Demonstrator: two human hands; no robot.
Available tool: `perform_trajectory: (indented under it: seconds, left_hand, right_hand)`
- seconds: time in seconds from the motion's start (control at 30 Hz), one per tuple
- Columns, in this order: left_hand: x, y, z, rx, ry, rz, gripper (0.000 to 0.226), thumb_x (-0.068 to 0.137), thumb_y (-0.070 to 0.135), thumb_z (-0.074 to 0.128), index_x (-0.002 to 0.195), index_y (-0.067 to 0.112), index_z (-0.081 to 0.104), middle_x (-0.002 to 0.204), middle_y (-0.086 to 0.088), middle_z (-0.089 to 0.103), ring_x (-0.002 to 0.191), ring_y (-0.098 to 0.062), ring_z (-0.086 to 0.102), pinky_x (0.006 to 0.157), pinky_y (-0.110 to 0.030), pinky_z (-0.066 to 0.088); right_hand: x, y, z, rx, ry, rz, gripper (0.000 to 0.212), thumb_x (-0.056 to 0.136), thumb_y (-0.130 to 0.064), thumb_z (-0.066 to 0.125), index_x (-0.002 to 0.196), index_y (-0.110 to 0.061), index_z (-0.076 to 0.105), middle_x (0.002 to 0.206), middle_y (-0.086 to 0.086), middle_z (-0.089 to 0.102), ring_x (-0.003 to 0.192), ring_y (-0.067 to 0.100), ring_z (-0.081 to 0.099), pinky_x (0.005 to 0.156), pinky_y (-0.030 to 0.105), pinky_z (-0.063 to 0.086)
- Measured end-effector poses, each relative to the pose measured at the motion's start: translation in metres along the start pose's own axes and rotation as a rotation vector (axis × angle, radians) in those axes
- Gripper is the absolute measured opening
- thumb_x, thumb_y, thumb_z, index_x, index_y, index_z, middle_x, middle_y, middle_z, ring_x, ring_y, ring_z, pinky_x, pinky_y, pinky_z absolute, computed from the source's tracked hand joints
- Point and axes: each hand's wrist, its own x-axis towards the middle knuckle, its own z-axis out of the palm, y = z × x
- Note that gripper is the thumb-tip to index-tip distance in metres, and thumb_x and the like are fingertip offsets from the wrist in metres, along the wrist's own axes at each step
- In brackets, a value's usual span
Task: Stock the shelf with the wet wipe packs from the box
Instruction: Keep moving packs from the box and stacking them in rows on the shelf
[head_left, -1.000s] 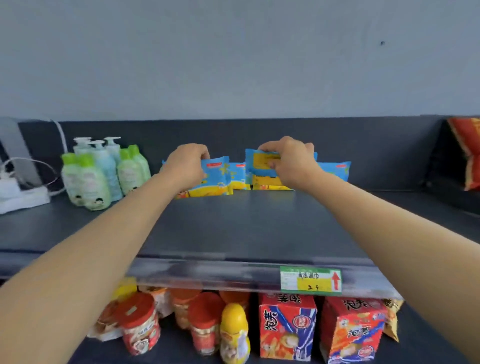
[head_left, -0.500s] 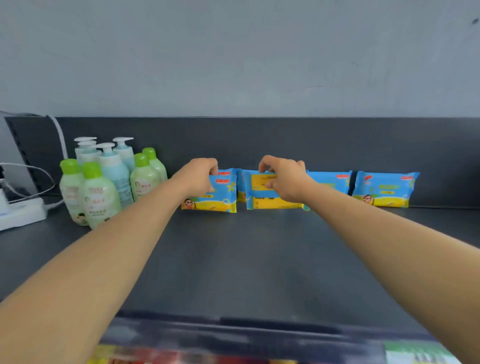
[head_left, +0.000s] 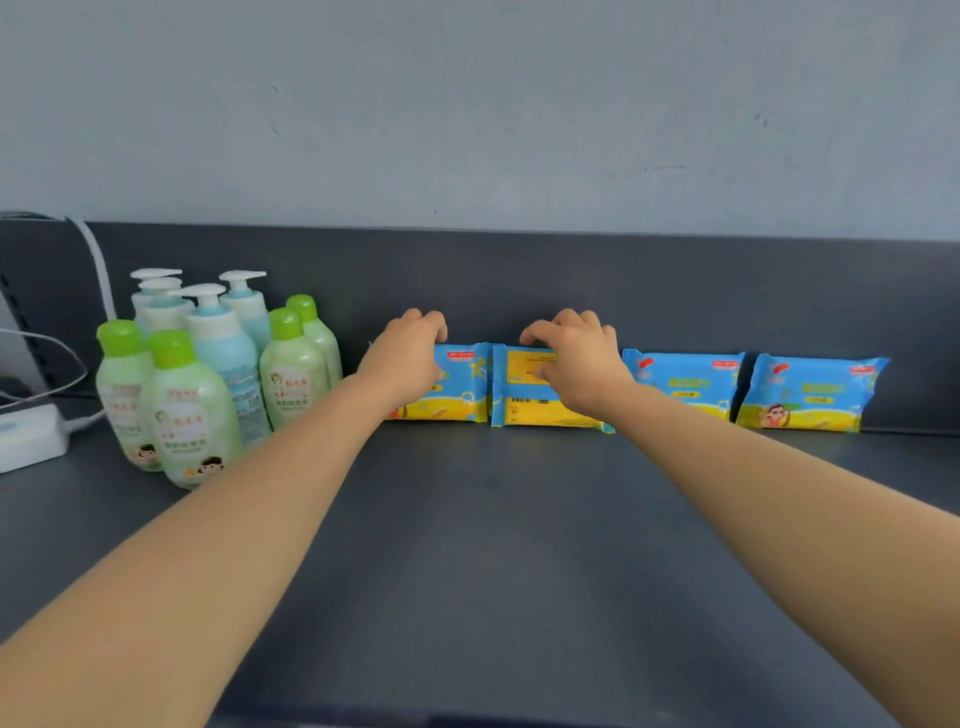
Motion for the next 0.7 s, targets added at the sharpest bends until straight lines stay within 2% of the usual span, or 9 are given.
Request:
perform_trajectory:
  seconds: [0.17, 0.47, 0.6, 0.7]
  left_hand:
    - [-0.005, -0.001, 0.01, 0.043, 0.118, 0.013, 0.026, 0.086, 0.008, 0.064, 0.109, 0.009, 0.055, 0.119, -0.008, 0.047, 0.113, -0.024, 0.041, 0.085, -0.034, 0.043]
    - [-0.01, 0.002, 0.008, 0.063, 0.11, 0.003, 0.029, 0.087, 0.008, 0.062, 0.116, 0.01, 0.055, 0.12, -0.008, 0.049, 0.115, -0.023, 0.04, 0.088, -0.036, 0.047]
    - [-0.014, 0.002, 0.006, 0.069, 0.161, -0.006, 0.044, 0.086, -0.003, 0.057, 0.128, 0.009, 0.048, 0.126, -0.012, 0.041, 0.119, -0.026, 0.035, 0.09, -0.035, 0.046]
    - [-0.019, 0.002, 0.004, 0.061, 0.198, -0.015, 0.045, 0.084, -0.009, 0.053, 0.126, 0.006, 0.048, 0.124, -0.014, 0.041, 0.117, -0.028, 0.038, 0.092, -0.037, 0.046]
  right_hand:
    - [0.0, -0.001, 0.002, -0.045, 0.008, -0.013, 0.034, 0.093, -0.016, 0.052, 0.125, -0.027, 0.054, 0.126, 0.003, 0.053, 0.118, 0.024, 0.042, 0.1, 0.039, 0.032]
    - [-0.011, 0.002, -0.005, -0.091, -0.042, 0.034, 0.054, 0.089, -0.002, 0.052, 0.138, -0.024, 0.042, 0.135, 0.004, 0.047, 0.122, 0.025, 0.039, 0.102, 0.038, 0.032]
    - [-0.011, -0.005, -0.011, -0.109, -0.103, 0.053, 0.051, 0.086, 0.0, 0.048, 0.132, -0.022, 0.05, 0.129, 0.007, 0.05, 0.119, 0.028, 0.038, 0.099, 0.039, 0.032]
    - [-0.013, -0.01, -0.023, -0.087, -0.138, 0.087, 0.05, 0.084, 0.001, 0.044, 0.124, -0.025, 0.059, 0.124, 0.008, 0.053, 0.118, 0.03, 0.037, 0.098, 0.038, 0.032]
